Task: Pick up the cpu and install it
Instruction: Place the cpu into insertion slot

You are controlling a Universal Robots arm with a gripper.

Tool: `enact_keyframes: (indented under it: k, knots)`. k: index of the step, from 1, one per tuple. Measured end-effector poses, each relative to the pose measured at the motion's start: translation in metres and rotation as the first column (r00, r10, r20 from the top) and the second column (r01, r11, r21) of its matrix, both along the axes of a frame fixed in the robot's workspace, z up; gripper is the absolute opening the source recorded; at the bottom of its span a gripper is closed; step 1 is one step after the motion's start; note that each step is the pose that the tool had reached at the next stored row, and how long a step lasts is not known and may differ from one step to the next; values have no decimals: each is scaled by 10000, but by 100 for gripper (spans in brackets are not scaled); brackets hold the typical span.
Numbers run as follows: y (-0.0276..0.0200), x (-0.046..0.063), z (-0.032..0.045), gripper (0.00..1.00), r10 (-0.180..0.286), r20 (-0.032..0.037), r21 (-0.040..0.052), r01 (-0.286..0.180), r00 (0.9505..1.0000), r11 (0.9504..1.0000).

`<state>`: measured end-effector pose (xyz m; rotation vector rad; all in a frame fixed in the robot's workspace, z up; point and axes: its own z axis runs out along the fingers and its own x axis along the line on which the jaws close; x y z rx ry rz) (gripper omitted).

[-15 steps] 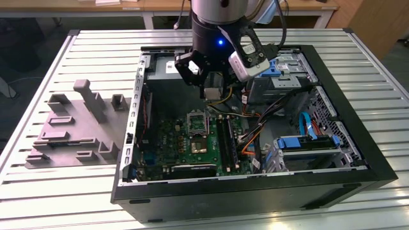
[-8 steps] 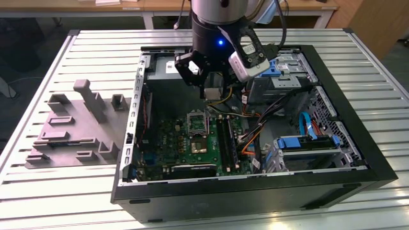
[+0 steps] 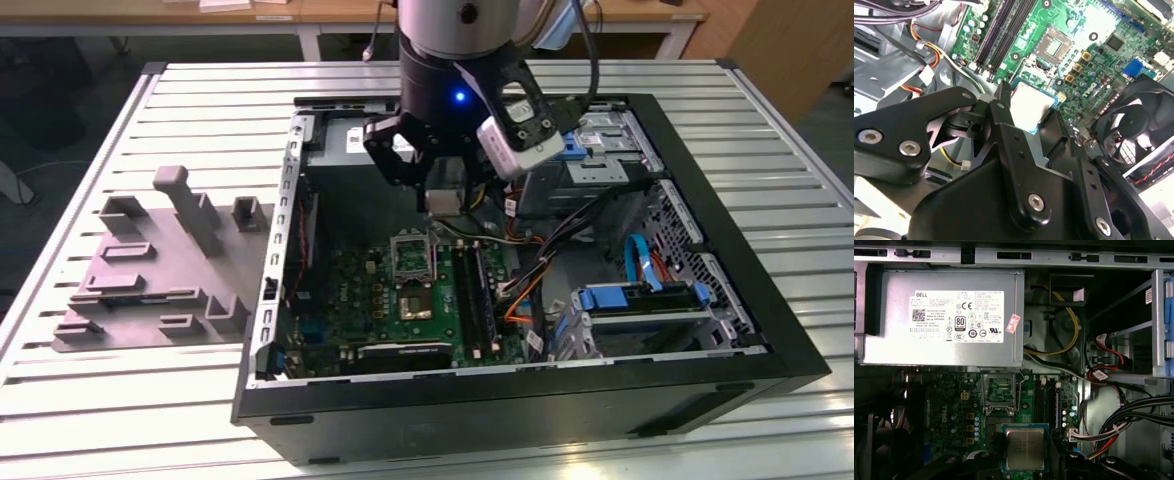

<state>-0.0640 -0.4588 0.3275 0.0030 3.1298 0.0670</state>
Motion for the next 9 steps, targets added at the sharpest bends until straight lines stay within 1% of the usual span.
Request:
enact_keyframes:
  k: [6,9]
  knots:
    - [-7,-23,-40,47,2,-4,-5,-2,10000,10000]
    - [-13,-24,-77,47,1,-7,-3,-1,10000,10000]
